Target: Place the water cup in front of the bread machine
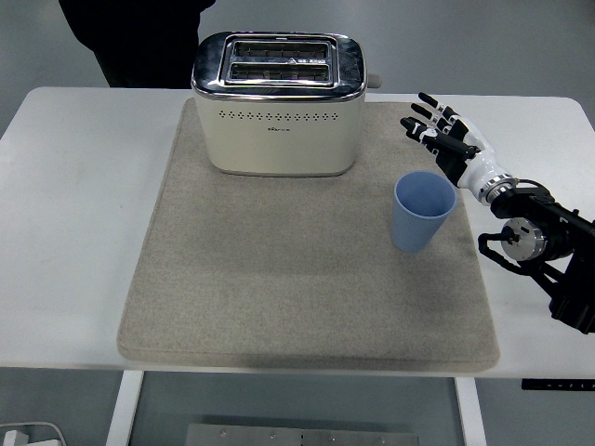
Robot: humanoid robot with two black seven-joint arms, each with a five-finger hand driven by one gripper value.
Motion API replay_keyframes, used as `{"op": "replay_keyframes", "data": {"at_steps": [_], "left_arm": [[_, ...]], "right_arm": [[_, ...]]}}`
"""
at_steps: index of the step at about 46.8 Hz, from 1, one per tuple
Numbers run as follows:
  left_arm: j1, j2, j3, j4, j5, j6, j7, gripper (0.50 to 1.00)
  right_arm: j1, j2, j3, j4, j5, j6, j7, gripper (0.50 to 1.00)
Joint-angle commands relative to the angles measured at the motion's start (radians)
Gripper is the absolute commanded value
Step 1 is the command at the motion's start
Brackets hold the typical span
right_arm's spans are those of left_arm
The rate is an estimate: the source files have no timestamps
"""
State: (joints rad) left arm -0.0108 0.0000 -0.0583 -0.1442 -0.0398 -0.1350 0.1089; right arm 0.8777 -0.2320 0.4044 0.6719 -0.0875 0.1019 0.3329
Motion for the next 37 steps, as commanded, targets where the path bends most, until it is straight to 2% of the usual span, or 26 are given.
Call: {"op": "replay_keyframes", "data": {"at_steps": [1,28,37], "left_arm": [[0.000,0.000,0.000,0.000,0.000,0.000,0.000,1.000],[0.000,0.000,0.000,0.002,0.000,0.000,0.000,1.000],[0.000,0.000,0.000,0.003,0.000,0.002,0.000,1.000]], "right_arm": [[-0.002,0.000,-0.001,0.000,0.000,-0.001,-0.002,0.913],[0.000,-0.009,-0.002,0.000,-0.001,0.008,0.000,0.913],[-0.005,-0.093,-0.002,0.006,0.000,0.111,0.000,0.913]]}}
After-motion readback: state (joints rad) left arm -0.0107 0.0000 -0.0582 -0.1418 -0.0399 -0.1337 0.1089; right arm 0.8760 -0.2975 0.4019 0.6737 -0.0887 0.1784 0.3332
